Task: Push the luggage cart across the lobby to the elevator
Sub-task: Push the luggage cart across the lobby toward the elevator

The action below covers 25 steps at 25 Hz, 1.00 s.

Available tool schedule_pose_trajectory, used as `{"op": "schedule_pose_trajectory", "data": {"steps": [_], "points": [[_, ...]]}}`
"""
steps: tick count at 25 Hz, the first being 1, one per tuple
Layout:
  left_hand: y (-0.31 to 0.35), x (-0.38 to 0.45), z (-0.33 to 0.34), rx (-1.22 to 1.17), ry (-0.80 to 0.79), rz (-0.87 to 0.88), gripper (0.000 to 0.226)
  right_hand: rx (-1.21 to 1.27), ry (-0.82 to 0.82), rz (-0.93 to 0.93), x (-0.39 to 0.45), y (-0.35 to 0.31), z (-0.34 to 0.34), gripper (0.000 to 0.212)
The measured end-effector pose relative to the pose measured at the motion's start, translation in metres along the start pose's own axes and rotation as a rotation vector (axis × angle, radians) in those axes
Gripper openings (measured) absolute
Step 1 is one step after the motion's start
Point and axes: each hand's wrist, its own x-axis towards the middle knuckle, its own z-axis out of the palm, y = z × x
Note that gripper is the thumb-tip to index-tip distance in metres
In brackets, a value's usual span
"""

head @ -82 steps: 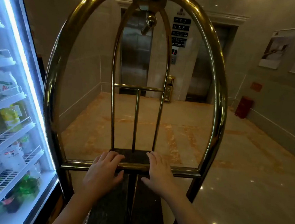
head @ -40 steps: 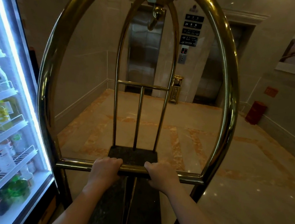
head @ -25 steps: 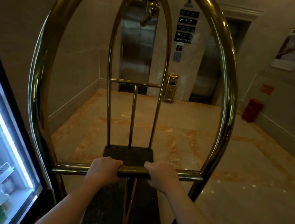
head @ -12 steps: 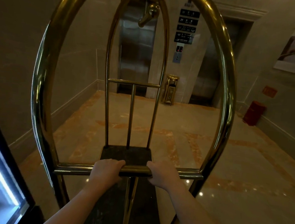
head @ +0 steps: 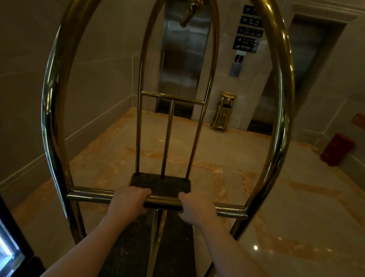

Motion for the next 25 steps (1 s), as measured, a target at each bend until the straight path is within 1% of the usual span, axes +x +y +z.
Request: {"op": "schedule_pose_trajectory", "data": {"steps": [6, 10, 15, 21, 25], "points": [[-0.009, 0.061, 0.010, 0.022, -0.030, -0.002, 0.020, -0.010, 0.010, -0.017, 0.051, 0.038, 0.013, 0.022], [-0.015, 0.103, 0.018, 0.015, -0.034, 0.012, 0.020, -0.021, 0.007, -0.040, 0.086, 0.064, 0.015, 0.021], [-0.028, 0.161, 0.030, -0.031, -0.048, 0.040, 0.018, -0.025, -0.007, -0.015, 0.136, 0.094, 0.024, 0.021], [-0.041, 0.230, 0.045, -0.006, -0.045, 0.051, 0.019, -0.037, -0.003, -0.004, 0.198, 0.133, 0.034, 0.016], [-0.047, 0.272, 0.050, -0.010, -0.054, 0.068, 0.016, -0.042, -0.013, -0.002, 0.235, 0.156, 0.039, 0.017]]}}
